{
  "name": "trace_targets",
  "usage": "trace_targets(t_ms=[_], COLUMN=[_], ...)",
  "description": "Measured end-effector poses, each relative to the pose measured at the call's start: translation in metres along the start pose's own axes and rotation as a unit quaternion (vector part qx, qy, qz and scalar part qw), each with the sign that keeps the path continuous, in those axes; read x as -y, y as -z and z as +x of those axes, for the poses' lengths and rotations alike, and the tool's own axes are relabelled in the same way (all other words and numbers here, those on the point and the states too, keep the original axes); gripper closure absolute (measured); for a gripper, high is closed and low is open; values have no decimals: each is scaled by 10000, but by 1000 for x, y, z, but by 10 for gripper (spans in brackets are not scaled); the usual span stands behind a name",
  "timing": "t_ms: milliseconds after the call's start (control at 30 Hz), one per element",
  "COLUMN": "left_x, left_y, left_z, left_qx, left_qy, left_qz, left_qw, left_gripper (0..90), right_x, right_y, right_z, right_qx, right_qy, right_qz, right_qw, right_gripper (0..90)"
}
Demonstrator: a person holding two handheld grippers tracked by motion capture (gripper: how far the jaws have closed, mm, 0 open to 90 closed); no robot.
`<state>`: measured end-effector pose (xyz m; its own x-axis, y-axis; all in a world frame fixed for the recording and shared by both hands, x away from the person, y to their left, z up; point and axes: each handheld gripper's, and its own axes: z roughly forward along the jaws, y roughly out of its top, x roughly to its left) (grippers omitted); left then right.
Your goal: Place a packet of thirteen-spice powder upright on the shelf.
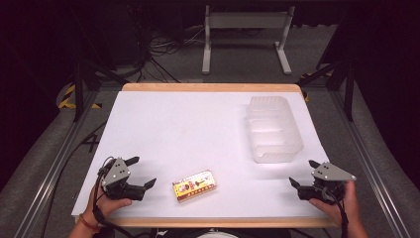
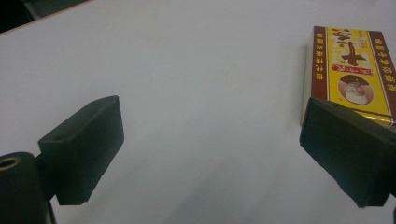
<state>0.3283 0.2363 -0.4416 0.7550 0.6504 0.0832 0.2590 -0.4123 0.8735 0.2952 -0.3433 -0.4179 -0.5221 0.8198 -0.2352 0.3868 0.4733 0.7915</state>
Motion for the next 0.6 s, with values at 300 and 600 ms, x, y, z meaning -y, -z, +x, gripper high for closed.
trace_targets(t_ms=[300,600], left_x=[3,7], left_y=[7,12], left_z=[-3,-6], left_qx=[-53,-117], left_qy=[-19,41], left_qz=[-20,37], left_qw=[10000,9999], left_gripper=[73,75], right_x=[-7,-34], right_y=[-4,-16], right_z=[6,30], right_qx=[-297,-1164], right_qy=[134,588], right_qz=[-31,30], right_qw=[9995,9915], right_gripper=[137,151])
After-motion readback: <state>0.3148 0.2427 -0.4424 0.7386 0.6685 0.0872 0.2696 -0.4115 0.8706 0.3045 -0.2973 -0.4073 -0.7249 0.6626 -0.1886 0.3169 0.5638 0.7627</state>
